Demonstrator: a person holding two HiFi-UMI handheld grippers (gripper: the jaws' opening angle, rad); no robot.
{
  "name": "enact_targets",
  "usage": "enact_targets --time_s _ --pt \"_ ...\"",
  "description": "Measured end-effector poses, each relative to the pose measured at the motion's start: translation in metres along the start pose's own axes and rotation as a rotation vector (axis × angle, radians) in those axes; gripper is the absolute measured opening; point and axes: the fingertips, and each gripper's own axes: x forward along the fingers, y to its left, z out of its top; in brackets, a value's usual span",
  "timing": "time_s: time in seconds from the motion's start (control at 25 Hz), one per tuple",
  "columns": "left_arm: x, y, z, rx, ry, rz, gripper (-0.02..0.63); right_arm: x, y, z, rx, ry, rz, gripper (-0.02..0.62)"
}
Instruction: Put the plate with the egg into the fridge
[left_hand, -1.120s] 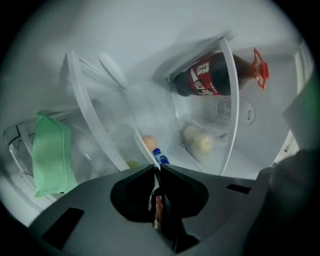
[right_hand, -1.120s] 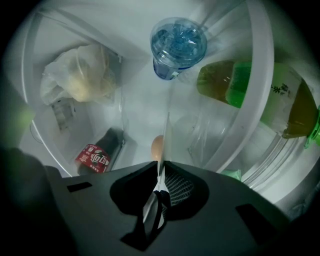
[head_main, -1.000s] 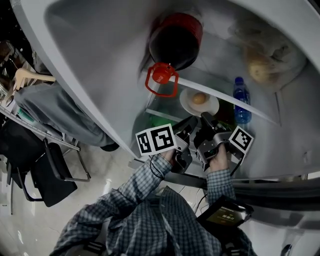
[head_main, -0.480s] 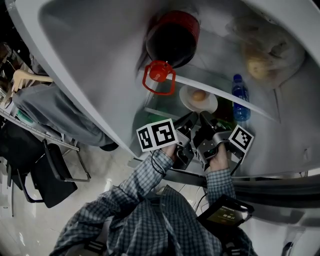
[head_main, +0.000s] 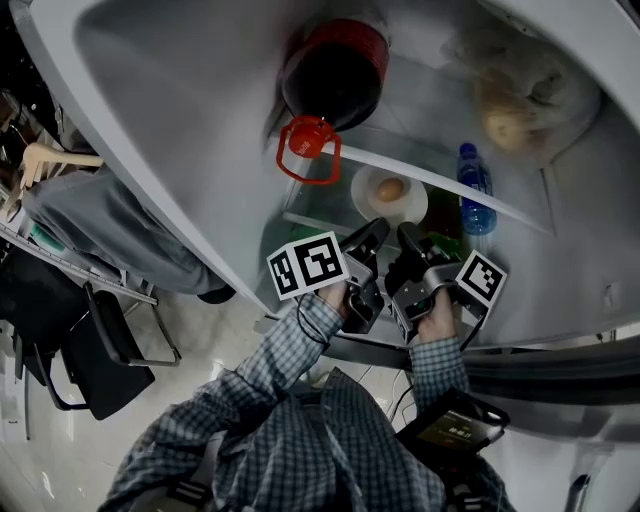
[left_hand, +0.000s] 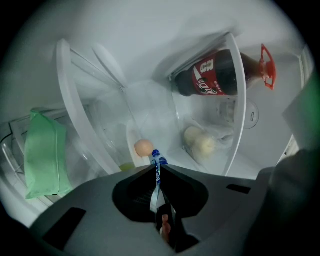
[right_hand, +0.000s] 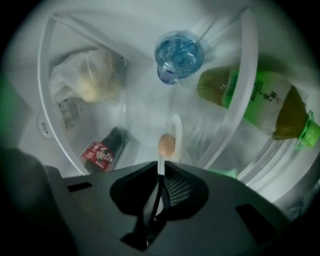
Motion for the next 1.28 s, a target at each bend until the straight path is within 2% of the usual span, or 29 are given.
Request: enact_targets --time_s 0.32,0.72,0.88,1.04,1.28 --pt "-0.001 -0.001 -0.002 0.015 0.004 0.007 0.031 -0.005 0.002 0.001 -0.045 -0.008 0.001 0.031" --pt "-0.013 -0.005 -0.004 0.069 0.005 -0.041 0.029 -0.014 0.013 -0.011 -0.31 0.008 0.018 0.031" --pt "-0.022 -0.006 -0.012 0.095 0.021 -0.054 0.029 -0.021 0.016 -0.017 -0.435 -0.021 0.007 0.031" --pt "-0.033 -0.009 -0.019 0.19 0.04 -0.058 0.029 -0.031 0.015 -0.02 -0.583 -0.056 -0.017 0.031" --pt "-0.049 -0.019 -0.031 0.413 0.068 -0.051 0.029 -0.043 0.011 -0.031 -0.755 -0.064 -0.023 0.031"
